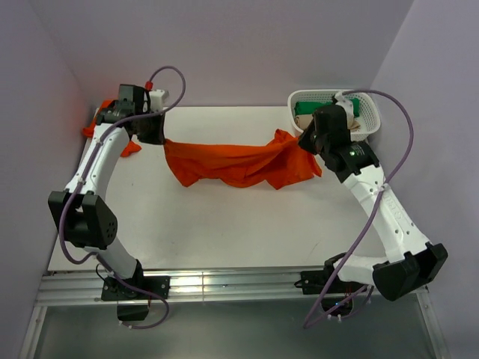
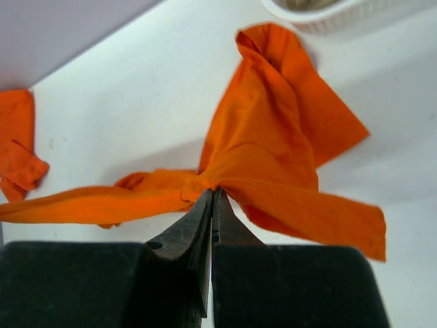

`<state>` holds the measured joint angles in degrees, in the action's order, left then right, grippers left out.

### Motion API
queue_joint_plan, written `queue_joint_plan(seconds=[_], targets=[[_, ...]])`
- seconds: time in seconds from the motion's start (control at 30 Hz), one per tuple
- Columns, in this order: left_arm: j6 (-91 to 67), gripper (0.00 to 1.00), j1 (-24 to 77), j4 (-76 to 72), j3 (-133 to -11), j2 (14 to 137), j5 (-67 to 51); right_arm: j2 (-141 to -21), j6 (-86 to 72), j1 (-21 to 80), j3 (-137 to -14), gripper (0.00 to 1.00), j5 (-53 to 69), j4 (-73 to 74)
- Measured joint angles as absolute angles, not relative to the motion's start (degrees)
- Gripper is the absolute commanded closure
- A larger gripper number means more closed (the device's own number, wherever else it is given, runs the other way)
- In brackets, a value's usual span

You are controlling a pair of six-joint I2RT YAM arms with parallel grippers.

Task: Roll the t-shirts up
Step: Flatten the tshirt

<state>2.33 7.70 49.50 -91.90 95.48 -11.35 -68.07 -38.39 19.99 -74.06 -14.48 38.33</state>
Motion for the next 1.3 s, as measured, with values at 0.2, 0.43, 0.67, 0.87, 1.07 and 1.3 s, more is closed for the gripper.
queue_joint_plan(seconds=[0.2, 0.43, 0.67, 0.87, 1.07, 1.3], targets=[[2.0, 1.0, 7.0, 52.0, -101.6, 95.9, -12.9, -72.2, -34.8, 20.0, -86.3, 1.0, -14.9, 39.6], [1.4, 1.0, 6.6, 54.5, -106.3, 94.0, -12.6, -68.9, -32.0, 20.0, -93.0, 1.0, -15.2, 39.9], [0.8, 1.0, 6.3, 52.3, -102.1, 77.9, -11.2, -57.1, -31.6, 20.2, -92.9, 1.0, -13.6, 40.4], [0.8, 1.0, 6.3, 50.5, -101.2, 64.4, -11.0, -49.8, -30.9, 20.4, -94.8, 1.0, -10.3, 41.3], [0.8, 1.0, 6.3, 50.5, -103.3, 62.3, -10.3, -53.9, -28.9, 20.5, -104.1, 1.0, -7.9, 42.2], [0.9, 1.0, 6.3, 50.6, -104.6, 74.4, -8.8, -68.8, -25.6, 20.5, -110.5, 1.0, -4.8, 42.3]])
